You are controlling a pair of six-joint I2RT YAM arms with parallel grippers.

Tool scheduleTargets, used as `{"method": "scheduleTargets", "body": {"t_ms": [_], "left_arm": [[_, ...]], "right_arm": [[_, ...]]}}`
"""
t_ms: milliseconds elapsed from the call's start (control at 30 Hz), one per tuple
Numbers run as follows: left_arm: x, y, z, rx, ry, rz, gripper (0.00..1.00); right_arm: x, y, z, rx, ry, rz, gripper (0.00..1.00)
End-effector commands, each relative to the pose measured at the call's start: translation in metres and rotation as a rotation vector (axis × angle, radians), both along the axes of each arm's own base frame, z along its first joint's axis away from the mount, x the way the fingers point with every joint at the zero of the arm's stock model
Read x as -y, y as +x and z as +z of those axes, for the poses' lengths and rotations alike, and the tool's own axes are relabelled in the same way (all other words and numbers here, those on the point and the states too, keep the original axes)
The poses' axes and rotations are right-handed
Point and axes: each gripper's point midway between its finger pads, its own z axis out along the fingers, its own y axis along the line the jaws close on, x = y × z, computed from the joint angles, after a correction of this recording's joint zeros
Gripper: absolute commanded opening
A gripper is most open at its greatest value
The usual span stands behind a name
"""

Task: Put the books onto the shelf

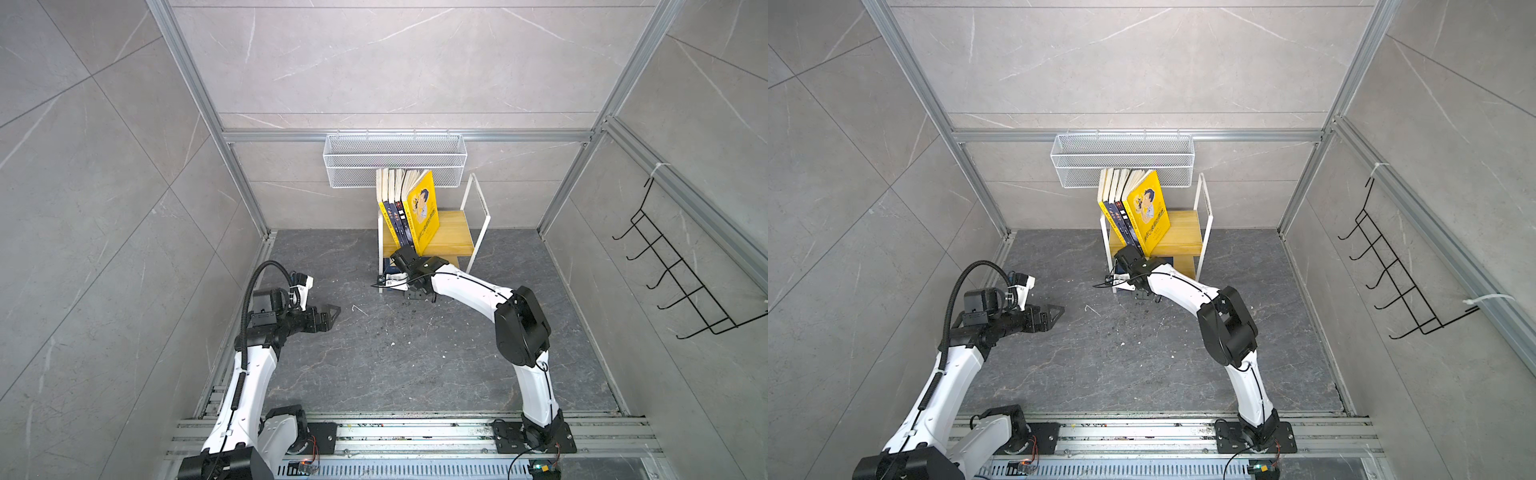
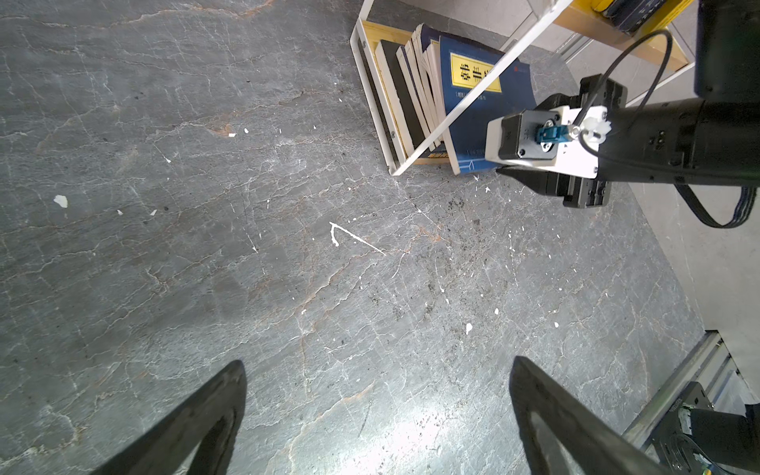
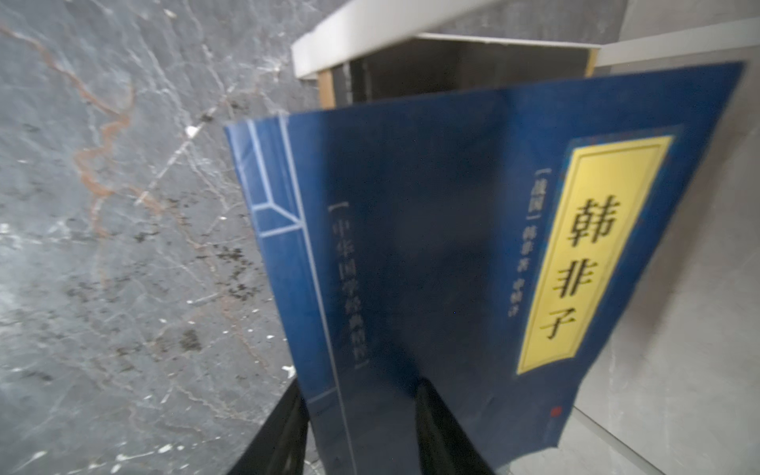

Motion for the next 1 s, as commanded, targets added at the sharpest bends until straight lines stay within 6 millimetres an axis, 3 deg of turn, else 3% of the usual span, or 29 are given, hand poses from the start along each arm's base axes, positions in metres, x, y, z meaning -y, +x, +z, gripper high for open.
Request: {"method": "scheduleTargets", "body": {"t_ms": [0, 333, 567, 700, 833, 967], "left_arm": [[0.001, 0.005, 0.015, 0.052, 0.002, -0.025, 1.0], [0.0, 0.005, 0.016, 0.061, -0.001, -0.022, 1.0], [0.0, 0.005, 0.016, 0.065, -0.002, -0.022, 1.0], [-0.001, 0.005, 0.016, 0.058, 0.009, -0.019, 1.0], [0.001, 0.006, 0.018, 0.071, 0.044, -0.044, 1.0], [-0.003, 0.014, 0.021, 0.097, 0.138, -0.069, 1.0]], "right_arm": [[0.0, 0.019, 0.014, 0.064, 0.019, -0.039, 0.4], [0.002, 0.035, 0.013, 0.102, 0.021, -0.062, 0.35], [0.005, 0.03, 0.019, 0.096, 0.024, -0.054, 0.34], [0.006, 0.012, 0.038, 0.073, 0.075, -0.06, 0.39], [0.002, -0.019, 0.071, 0.059, 0.199, -0.052, 0.44], [0.01, -0.049, 0.089, 0.039, 0.284, -0.099, 0.47]]}}
